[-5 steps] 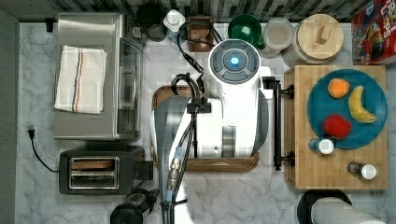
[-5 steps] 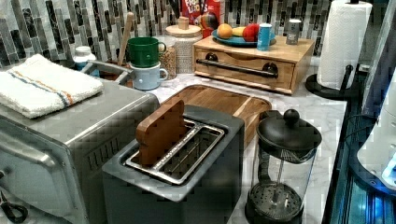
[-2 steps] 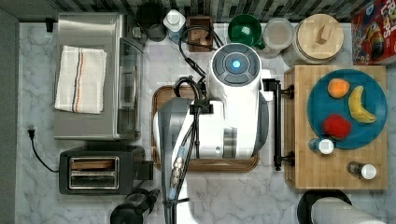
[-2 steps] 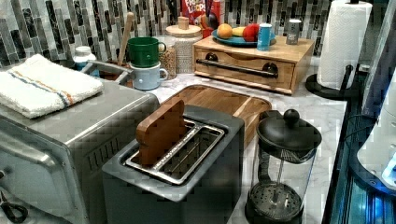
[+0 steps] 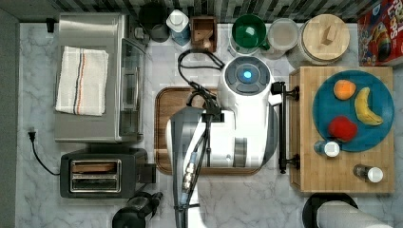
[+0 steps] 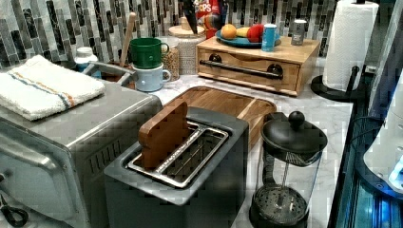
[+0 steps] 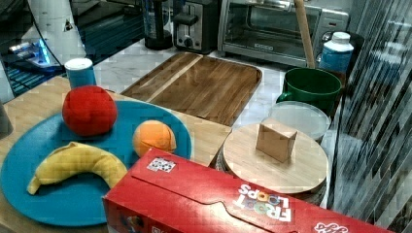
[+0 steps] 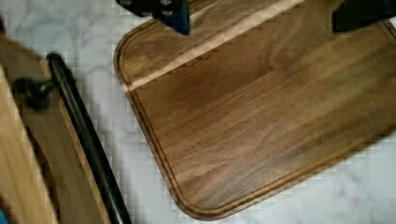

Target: Open the drawer.

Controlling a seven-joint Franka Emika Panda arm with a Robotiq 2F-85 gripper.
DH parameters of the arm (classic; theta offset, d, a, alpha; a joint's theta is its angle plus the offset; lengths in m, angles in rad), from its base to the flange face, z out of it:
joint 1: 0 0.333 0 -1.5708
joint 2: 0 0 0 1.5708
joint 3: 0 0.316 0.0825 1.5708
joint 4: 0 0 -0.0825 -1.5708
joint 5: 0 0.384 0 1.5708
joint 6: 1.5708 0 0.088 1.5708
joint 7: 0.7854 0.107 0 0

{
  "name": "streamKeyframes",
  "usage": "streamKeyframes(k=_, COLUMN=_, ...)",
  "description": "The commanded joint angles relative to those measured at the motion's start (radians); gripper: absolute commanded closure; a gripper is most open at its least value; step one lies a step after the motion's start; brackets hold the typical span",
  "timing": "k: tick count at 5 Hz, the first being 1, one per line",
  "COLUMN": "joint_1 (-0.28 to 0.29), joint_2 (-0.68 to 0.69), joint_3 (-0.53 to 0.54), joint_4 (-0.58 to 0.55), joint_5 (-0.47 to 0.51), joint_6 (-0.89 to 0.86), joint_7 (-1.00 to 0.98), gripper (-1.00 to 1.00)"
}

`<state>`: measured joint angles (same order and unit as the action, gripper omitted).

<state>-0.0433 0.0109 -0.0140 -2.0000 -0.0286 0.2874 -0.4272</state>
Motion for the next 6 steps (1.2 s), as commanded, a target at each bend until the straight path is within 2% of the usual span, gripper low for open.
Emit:
streamKeyframes(k=1, joint_1=-0.057, joint_2=-0.178, joint_3=-0.093, joint_4=-0.238, joint_5=-0.021, joint_6=0.24, joint_7=-0.379, gripper=-1.0)
streamKeyframes(k=2, joint_1=-0.068, joint_2=-0.177, joint_3=-0.103, joint_4=-0.261, joint_5=-0.056, joint_6=0.288, joint_7=-0.444, gripper=-1.0)
streamKeyframes(k=4, joint_1=-0.069, joint_2=-0.123, joint_3=-0.163, joint_4=-0.234, joint_5=-0.042, joint_6=0.343, joint_7=-0.624, gripper=-1.0)
streamKeyframes(k=6, joint_1=-0.067, joint_2=-0.05, joint_3=-0.206, joint_4=-0.154, joint_5=-0.053, joint_6=0.349, joint_7=-0.716, gripper=-1.0)
